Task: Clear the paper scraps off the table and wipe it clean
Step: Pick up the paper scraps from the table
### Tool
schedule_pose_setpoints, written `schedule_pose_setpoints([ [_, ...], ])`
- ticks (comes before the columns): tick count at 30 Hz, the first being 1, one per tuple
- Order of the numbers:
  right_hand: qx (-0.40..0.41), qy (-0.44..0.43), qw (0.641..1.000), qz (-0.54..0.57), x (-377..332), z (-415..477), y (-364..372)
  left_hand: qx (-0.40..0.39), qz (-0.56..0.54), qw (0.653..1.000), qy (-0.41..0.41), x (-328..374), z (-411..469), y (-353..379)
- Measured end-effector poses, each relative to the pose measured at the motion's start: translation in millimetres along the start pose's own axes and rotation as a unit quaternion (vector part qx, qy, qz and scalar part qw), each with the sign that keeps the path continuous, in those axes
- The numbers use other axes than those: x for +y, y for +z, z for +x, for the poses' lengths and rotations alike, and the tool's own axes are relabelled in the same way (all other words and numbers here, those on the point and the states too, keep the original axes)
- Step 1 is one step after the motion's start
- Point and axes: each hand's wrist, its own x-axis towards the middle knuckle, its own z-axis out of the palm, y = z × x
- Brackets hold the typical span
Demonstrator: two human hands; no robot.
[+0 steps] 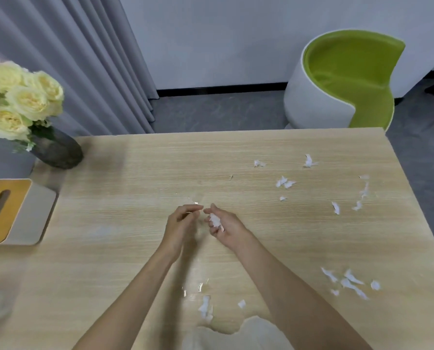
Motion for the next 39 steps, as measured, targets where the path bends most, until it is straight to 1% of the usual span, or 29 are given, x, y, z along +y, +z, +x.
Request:
schedule_pose_setpoints([
  [1, 0.001, 0.000, 1.000, -0.011, 0, 1, -1, 0.048, -0.024, 0.998, -0.015, -2, 10, -8],
  [2, 0.002, 0.000, 1.000, -0.020, -1, 2, -3, 0.103, -0.017, 0.994, -0.028, -5, 23, -16],
  [4, 0.002, 0.006, 0.999, -0.032, 1, 5, -6, 0.203, 0.043, 0.976, -0.059, -13, 54, -32],
  [6, 0.002, 0.009, 0.999, -0.037, 2, 8, -7, 0.254, 0.108, 0.957, -0.084, -18, 83, -46],
  [12, 0.004, 0.012, 0.998, -0.059, 8, 14, -14, 0.283, 0.278, 0.916, -0.063, -22, 131, -54],
  [14, 0.006, 0.016, 0.998, -0.054, 9, 15, -16, 0.290, 0.291, 0.910, -0.062, -24, 135, -53],
  [17, 0.012, 0.017, 0.999, -0.050, 9, 15, -16, 0.306, 0.293, 0.902, -0.083, -28, 135, -50],
  [20, 0.017, 0.014, 0.999, -0.050, 10, 13, -14, 0.334, 0.277, 0.895, -0.102, -28, 128, -46],
  [22, 0.018, 0.008, 0.999, -0.046, 10, 13, -13, 0.335, 0.271, 0.896, -0.110, -27, 127, -47],
  [25, 0.021, 0.005, 0.999, -0.043, 12, 12, -13, 0.311, 0.272, 0.900, -0.136, -25, 128, -52],
  [29, 0.018, 0.005, 0.999, -0.043, 18, 15, -13, 0.302, 0.283, 0.901, -0.133, -24, 126, -50],
  [32, 0.015, 0.006, 0.999, -0.044, 22, 16, -15, 0.314, 0.239, 0.909, -0.131, -21, 119, -47],
  [34, 0.018, 0.007, 0.999, -0.039, 23, 16, -15, 0.320, 0.192, 0.921, -0.111, -18, 107, -44],
  [36, 0.018, 0.007, 0.999, -0.028, 23, 14, -13, 0.293, 0.146, 0.942, -0.077, -16, 84, -38],
  [39, -0.004, 0.010, 1.000, -0.017, 26, 13, -1, 0.200, 0.101, 0.974, -0.037, -13, 34, -20],
])
